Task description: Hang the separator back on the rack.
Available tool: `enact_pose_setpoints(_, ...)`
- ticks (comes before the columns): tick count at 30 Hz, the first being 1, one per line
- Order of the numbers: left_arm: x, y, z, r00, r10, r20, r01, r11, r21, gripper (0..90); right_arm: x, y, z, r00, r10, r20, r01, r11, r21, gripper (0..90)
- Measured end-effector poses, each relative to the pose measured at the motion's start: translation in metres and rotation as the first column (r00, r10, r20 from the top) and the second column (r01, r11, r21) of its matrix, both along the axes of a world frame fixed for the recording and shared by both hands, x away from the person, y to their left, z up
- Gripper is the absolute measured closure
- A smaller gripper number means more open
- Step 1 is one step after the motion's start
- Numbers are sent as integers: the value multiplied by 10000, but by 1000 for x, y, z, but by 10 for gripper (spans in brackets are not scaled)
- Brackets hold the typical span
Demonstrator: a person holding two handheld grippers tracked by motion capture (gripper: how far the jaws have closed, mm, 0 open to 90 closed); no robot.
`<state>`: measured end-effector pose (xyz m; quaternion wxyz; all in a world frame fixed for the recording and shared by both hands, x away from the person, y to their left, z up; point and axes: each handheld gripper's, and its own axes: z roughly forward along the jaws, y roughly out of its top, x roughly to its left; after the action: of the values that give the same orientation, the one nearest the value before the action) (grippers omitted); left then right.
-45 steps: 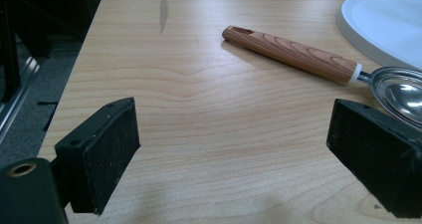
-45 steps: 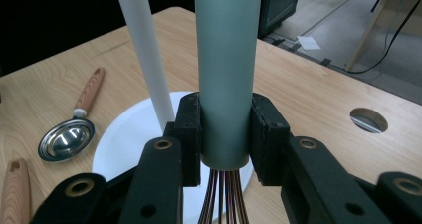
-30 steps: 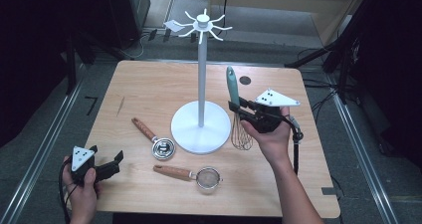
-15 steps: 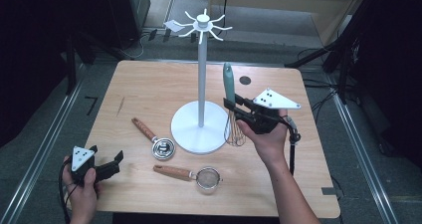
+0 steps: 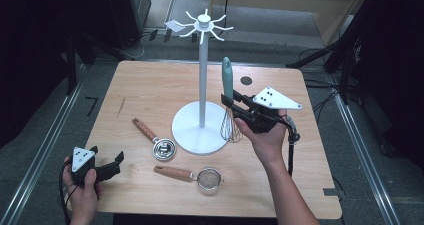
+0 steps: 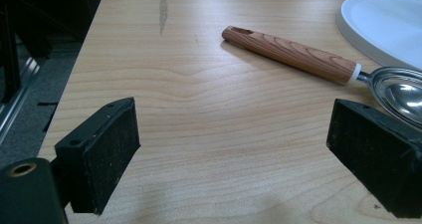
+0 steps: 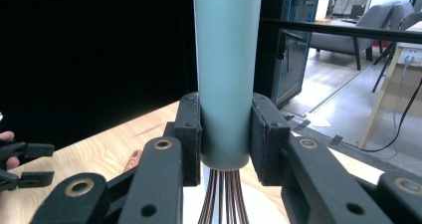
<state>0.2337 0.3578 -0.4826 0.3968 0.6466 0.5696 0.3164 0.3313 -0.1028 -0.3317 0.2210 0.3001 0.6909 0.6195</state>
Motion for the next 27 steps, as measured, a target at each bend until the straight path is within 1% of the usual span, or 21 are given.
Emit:
enact_pose_setpoints(12,0,0,0,10000,10,-25,-10,10000,-29,64,1,-1,6,9996,-197,223,190,9994,299,711)
enact_pose_setpoints(18,0,0,0,10000,16,-13,-16,10000,-60,64,0,-1,13,9987,-216,471,200,9992,342,712)
enact_pose_setpoints(21,0,0,0,10000,9,-7,-9,10000,-62,64,-1,0,16,9984,-165,532,146,9993,354,712)
enact_pose_setpoints(24,0,1,0,10000,13,-8,-13,10000,-74,64,-2,0,19,9979,-110,640,77,9987,506,712)
enact_pose_setpoints(27,0,0,0,10000,6,-14,-6,10000,-42,64,-2,1,22,9980,-47,634,6,9978,656,711)
